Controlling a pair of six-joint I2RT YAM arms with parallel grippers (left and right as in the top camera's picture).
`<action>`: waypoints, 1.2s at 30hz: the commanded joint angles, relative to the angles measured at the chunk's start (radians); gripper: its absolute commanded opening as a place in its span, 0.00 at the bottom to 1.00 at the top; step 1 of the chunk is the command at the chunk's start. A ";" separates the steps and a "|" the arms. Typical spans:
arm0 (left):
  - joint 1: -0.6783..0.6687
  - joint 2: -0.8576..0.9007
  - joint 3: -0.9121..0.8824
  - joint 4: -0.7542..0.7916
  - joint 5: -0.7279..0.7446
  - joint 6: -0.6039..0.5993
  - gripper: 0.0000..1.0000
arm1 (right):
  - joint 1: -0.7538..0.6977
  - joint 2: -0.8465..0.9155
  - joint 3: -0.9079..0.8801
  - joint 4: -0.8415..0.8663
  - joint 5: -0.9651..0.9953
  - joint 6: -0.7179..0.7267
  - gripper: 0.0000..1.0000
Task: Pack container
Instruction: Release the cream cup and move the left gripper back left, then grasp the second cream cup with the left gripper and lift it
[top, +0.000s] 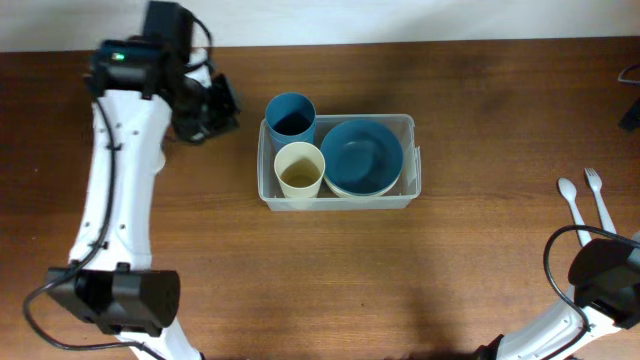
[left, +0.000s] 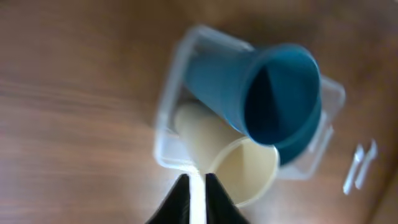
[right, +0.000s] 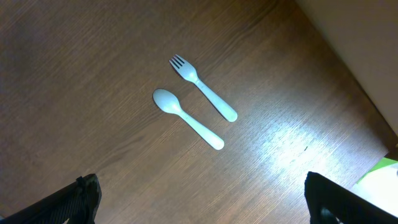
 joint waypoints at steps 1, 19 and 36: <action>0.056 -0.004 0.097 -0.044 -0.218 0.015 0.27 | 0.000 0.003 -0.004 0.000 0.015 0.000 0.99; 0.405 0.021 0.232 -0.110 -0.432 -0.087 0.84 | 0.000 0.003 -0.004 0.000 0.015 0.000 0.99; 0.500 0.283 0.232 -0.077 -0.234 0.034 0.82 | 0.000 0.003 -0.004 0.000 0.015 0.000 0.99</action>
